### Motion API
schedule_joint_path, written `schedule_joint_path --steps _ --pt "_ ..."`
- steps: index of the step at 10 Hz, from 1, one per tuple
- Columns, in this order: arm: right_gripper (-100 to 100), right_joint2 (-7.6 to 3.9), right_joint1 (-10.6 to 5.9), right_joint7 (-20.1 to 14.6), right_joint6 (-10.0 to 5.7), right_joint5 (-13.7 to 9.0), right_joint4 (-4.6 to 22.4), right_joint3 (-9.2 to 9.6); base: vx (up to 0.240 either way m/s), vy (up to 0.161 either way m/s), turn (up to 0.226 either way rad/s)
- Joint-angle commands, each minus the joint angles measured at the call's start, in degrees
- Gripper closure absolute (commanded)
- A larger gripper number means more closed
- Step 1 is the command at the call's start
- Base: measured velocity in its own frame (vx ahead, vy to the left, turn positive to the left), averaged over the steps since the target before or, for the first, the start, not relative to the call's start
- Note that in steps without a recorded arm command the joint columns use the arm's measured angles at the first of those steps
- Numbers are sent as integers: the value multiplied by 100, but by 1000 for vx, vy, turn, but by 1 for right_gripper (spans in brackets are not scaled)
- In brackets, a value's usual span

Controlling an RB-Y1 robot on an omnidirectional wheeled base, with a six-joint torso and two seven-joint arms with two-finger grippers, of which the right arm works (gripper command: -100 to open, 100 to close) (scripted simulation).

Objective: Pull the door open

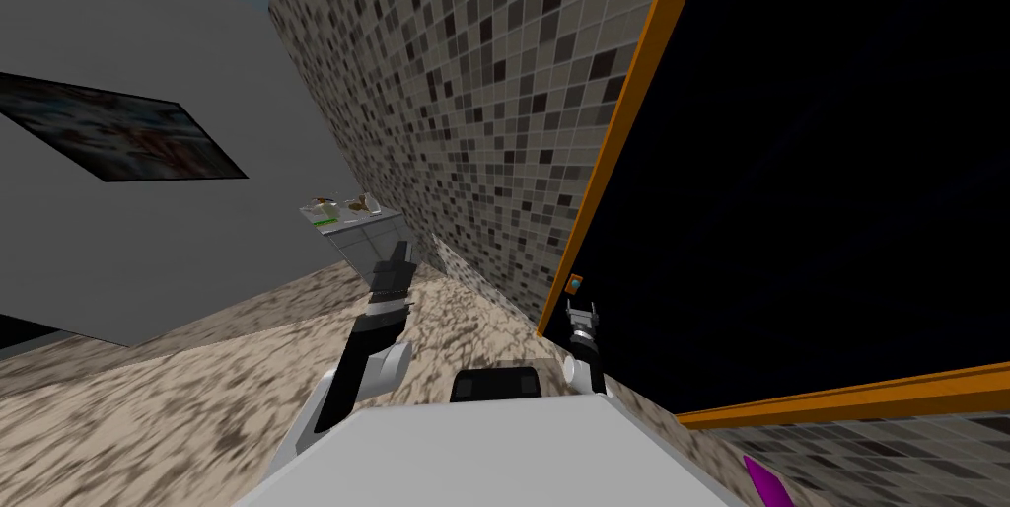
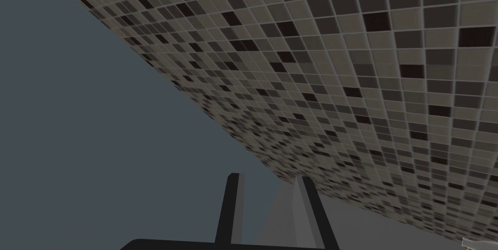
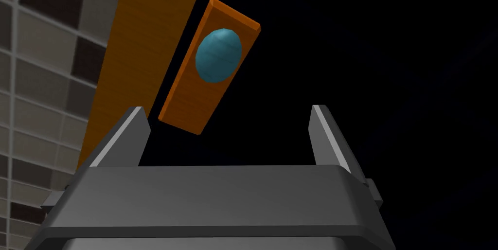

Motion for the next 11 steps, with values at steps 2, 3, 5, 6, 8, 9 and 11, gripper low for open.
schedule_joint_path --steps 2,3,5,6,8,9,11 --pt "-100 32 -19 -385 33 -134 -16 12 -56 -8 71" --pt "-100 53 -31 -586 53 -222 -25 20 -42 -10 67" --pt "-100 70 -42 -831 69 -294 -33 27 -34 -11 42" --pt "-100 87 -52 -986 85 -365 -40 33 -45 -12 95" --pt "-100 103 -62 -1258 101 -435 -47 40 -35 -9 30" --pt "-100 118 -71 -1411 115 -498 -54 45 -48 -7 78" --pt "-100 129 -78 -1623 126 -547 -59 50 -33 0 27"
